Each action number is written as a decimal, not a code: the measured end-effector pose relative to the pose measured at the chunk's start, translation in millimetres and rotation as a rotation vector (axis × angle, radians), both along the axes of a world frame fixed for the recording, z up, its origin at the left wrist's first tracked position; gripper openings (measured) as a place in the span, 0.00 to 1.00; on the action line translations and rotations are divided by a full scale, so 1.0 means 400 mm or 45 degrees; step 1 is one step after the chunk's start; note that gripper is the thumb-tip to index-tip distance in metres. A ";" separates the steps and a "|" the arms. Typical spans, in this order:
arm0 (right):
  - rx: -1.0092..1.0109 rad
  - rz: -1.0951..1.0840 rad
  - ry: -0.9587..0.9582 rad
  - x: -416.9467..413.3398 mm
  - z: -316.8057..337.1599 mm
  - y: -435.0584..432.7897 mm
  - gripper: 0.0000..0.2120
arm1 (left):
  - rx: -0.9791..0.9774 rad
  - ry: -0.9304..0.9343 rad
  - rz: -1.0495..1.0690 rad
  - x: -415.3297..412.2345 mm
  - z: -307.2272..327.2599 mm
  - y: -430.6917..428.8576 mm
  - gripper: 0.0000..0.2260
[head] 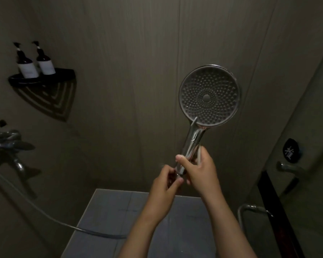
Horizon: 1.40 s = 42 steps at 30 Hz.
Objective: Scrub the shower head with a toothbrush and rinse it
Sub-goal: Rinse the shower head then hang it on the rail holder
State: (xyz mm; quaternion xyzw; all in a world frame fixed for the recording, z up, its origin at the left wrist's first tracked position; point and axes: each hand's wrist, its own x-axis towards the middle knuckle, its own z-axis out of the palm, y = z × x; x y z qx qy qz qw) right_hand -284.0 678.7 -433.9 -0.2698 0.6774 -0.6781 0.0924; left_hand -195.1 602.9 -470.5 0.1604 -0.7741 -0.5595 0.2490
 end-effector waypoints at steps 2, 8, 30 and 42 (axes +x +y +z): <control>-0.009 0.024 -0.031 0.006 -0.001 0.001 0.10 | -0.003 -0.016 0.023 -0.002 -0.007 -0.001 0.07; -0.027 -0.051 -0.032 0.011 -0.010 0.002 0.09 | 0.076 -0.032 0.049 -0.006 -0.017 -0.004 0.12; -0.127 -0.253 -0.158 0.000 -0.063 0.027 0.11 | 0.164 -0.194 -0.200 0.008 -0.006 0.005 0.03; -0.138 -0.240 -0.192 -0.006 -0.070 0.032 0.08 | 0.187 -0.107 -0.239 0.018 0.008 0.005 0.03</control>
